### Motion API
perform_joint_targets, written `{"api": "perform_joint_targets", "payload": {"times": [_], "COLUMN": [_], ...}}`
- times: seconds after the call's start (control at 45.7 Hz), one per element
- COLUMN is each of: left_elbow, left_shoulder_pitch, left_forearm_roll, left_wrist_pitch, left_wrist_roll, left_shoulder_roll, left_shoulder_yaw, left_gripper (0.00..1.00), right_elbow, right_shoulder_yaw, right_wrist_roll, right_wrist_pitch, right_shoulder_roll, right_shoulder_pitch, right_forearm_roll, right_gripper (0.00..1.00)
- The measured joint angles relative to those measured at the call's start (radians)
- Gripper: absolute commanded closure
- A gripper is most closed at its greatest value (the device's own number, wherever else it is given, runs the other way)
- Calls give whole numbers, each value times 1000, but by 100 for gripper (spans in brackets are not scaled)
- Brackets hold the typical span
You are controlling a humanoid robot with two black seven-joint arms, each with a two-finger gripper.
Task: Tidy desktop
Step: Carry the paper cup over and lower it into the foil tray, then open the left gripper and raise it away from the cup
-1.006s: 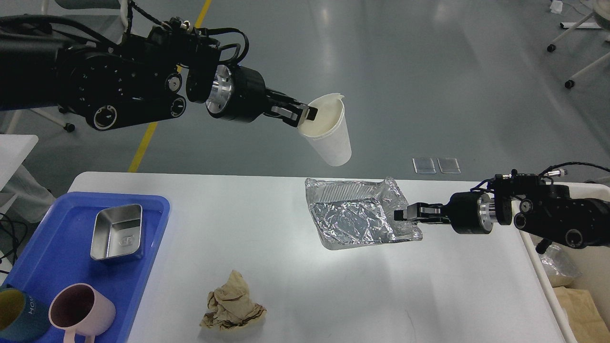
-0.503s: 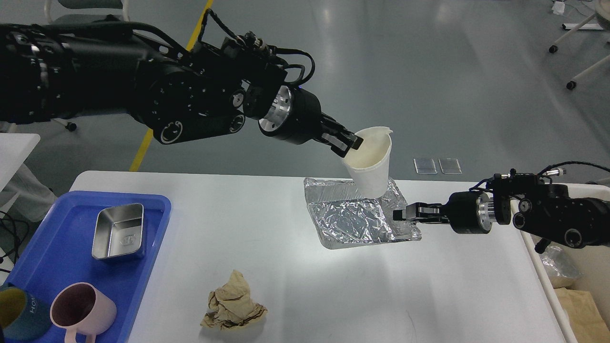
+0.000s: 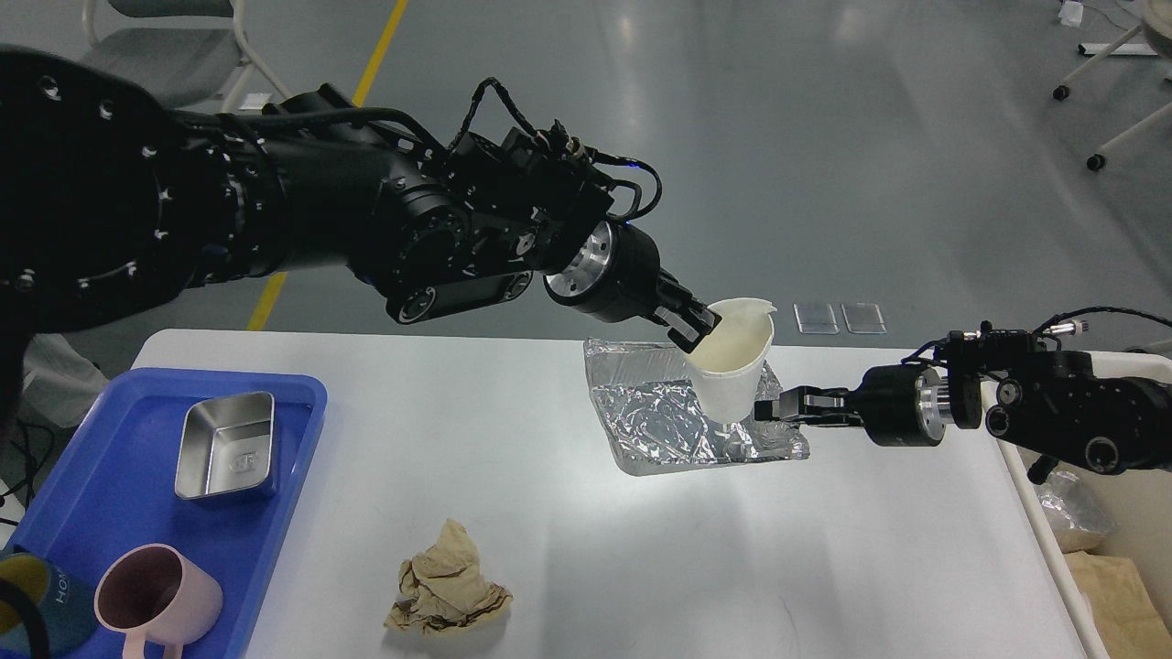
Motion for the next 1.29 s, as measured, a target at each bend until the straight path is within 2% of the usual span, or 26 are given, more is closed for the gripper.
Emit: {"api": "perform_joint_targets", "payload": {"times": [0.262, 0.569, 0.765, 0.875, 0.962, 1.006, 1.159, 1.29], "left_elbow": [43, 44, 44, 44, 44, 44, 42, 32], "left_shoulder_pitch": [25, 37, 40, 40, 35, 29, 21, 13], "left_forearm_roll": [-42, -43, -44, -50, -66, -78, -110, -115], "left_wrist_pitch": [0, 3, 6, 8, 10, 10, 10, 5], "left_wrist_roll": [1, 6, 7, 7, 7, 7, 6, 5], "left_shoulder_roll": [-58, -66, -69, -70, -70, -69, -43, 36], "left_shoulder_yaw": [24, 26, 24, 23, 21, 21, 21, 22], "left_gripper": [88, 66, 59, 45, 22, 15, 8, 5], "right_elbow": [4, 7, 7, 7, 7, 7, 6, 4], "right_shoulder_yaw": [0, 0, 0, 0, 0, 0, 0, -16], "right_wrist_roll": [0, 0, 0, 0, 0, 0, 0, 0], "right_wrist_pitch": [1, 3, 5, 6, 6, 6, 6, 6], "right_shoulder_roll": [0, 0, -1, -2, -2, -2, -2, -1], "right_shoulder_pitch": [4, 8, 13, 14, 14, 14, 14, 12], "right_forearm_roll": [0, 0, 0, 0, 0, 0, 0, 0], "right_gripper": [100, 100, 100, 100, 100, 100, 100, 100]}}
